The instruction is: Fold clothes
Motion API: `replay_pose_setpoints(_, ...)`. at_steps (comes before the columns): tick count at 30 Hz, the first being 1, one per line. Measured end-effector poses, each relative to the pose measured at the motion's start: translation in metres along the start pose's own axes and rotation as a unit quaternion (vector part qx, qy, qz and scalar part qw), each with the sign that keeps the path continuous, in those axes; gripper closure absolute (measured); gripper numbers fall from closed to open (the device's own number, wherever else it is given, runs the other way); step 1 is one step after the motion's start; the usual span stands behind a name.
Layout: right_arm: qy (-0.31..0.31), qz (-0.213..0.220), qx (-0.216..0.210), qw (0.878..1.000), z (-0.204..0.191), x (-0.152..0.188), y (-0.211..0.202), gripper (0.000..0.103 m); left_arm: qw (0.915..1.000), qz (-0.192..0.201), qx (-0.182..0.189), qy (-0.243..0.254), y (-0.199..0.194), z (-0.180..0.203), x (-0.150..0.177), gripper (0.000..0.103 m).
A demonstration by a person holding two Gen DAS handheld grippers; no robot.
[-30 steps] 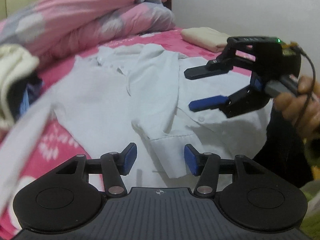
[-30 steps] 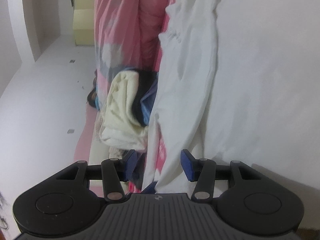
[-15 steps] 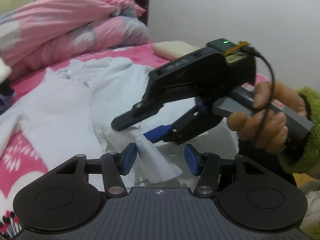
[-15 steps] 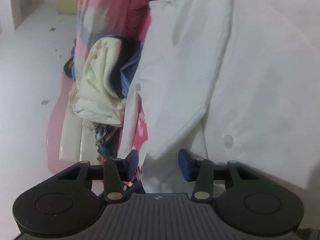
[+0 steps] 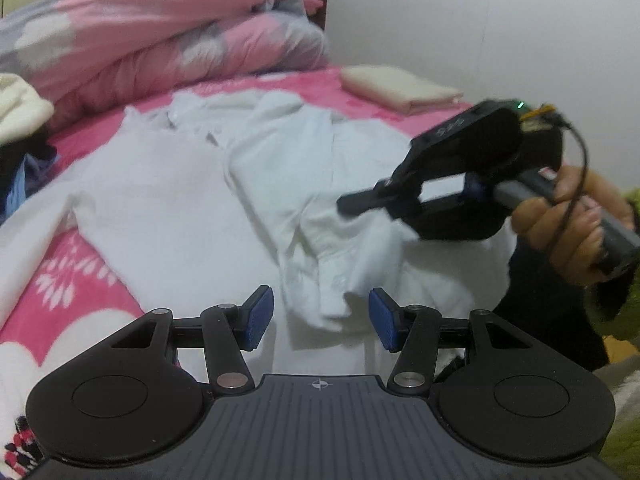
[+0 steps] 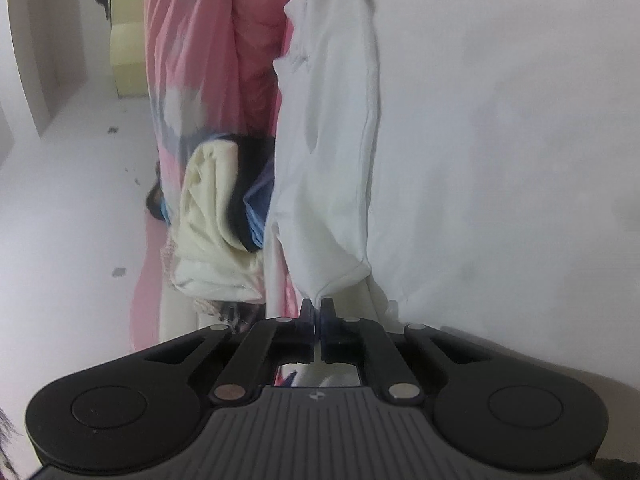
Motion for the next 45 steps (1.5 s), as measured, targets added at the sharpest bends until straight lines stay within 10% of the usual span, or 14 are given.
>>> replay_pose_setpoints(6, 0.004, 0.002, -0.013, 1.000, 0.004, -0.005, -0.002, 0.101, 0.9987, -0.027, 0.006, -0.042, 0.007, -0.010, -0.002, 0.054)
replay_pose_setpoints(12, 0.004, -0.009, -0.023, 1.000, 0.004, -0.007, 0.004, 0.101, 0.9945, -0.017, 0.002, -0.104, 0.005, -0.024, -0.008, 0.103)
replay_pose_setpoints(18, -0.052, -0.027, -0.035, 0.998, -0.034, -0.001, 0.011, 0.101, 0.9939, 0.024, -0.107, 0.010, -0.044, -0.029, -0.034, 0.103)
replay_pose_setpoints(22, -0.130, -0.049, 0.025, 0.990, -0.053, 0.011, 0.020, 0.099, 0.9887, -0.024, -0.132, 0.067, -0.035, -0.031, -0.015, 0.101)
replay_pose_setpoints(27, -0.105, -0.088, 0.129, 0.982, -0.017, 0.016, 0.036, 0.094, 0.9898, -0.074, -0.114, 0.042, -0.016, -0.046, 0.013, 0.092)
replay_pose_setpoints(31, -0.094, -0.036, 0.127, 0.987, -0.019, -0.004, 0.010, 0.081, 0.9953, -0.034, -0.088, 0.021, -0.032, -0.049, 0.008, 0.075)
replay_pose_setpoints(45, -0.096, 0.060, 0.173, 0.978, -0.019, -0.070, -0.025, 0.077, 0.9985, 0.021, -0.050, -0.010, -0.037, -0.047, -0.011, 0.069)
Point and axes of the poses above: each gripper's, at about its wrist camera, not at the fingertips, and y roughly the way its jaws point, z to its right, x to its underside, the point moved 7 cm from there along y, roughly the way its jaws point, and after that the axes turned 5 degrees about -z, right-handed, at the moved point
